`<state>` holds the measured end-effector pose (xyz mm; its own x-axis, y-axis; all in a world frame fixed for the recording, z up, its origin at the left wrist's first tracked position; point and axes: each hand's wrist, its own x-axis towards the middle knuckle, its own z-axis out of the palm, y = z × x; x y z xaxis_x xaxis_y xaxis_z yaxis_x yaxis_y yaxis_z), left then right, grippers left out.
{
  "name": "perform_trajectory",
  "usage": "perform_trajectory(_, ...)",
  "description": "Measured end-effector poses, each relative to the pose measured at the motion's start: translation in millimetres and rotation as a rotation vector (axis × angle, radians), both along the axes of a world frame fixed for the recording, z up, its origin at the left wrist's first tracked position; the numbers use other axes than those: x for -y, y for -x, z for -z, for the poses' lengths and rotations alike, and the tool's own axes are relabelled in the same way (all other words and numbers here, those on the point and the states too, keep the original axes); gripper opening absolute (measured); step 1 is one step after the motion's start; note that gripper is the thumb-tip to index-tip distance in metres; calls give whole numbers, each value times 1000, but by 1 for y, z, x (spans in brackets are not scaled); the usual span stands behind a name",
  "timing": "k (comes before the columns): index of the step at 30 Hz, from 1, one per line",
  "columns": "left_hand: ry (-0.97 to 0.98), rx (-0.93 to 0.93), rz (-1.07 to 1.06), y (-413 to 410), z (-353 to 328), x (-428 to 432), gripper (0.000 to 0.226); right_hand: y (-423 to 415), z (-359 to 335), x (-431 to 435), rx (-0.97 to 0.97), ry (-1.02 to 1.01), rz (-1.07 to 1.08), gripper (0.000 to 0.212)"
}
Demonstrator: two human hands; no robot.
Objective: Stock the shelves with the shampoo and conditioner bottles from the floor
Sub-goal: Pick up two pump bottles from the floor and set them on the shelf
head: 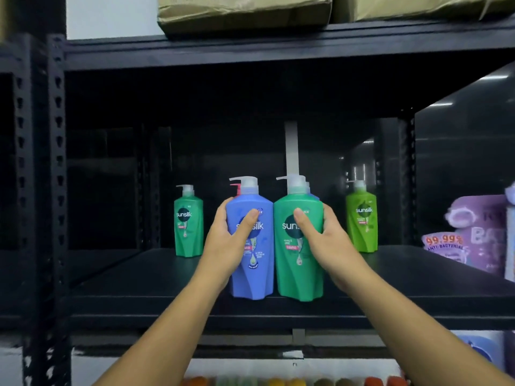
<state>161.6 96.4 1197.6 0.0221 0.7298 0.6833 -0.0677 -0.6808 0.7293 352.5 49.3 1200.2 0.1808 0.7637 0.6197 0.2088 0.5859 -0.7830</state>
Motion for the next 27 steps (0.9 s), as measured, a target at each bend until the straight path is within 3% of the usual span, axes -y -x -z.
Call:
perform_trajectory(2,-38,-94,22,4,5,0,50,-7,11,3,202,100,-39,59)
perform_trajectory(5,-75,-288,39,14,17,-1,79,-17,28,1,356,210,-81,88)
perform_trajectory(8,-50,-361,22,25,22,-10,93,-18,27,-7,345,225,-90,86)
perform_trajectory(16,49,-377,-92,66,20,-56,92,24,25,-66,339,268,-126,85)
perform_trajectory(22,119,-447,-172,104,9,-93,60,63,21,-127,346,328,-79,76)
perform_trajectory(27,176,-480,-282,137,6,-134,76,83,16,-164,322,393,-62,71)
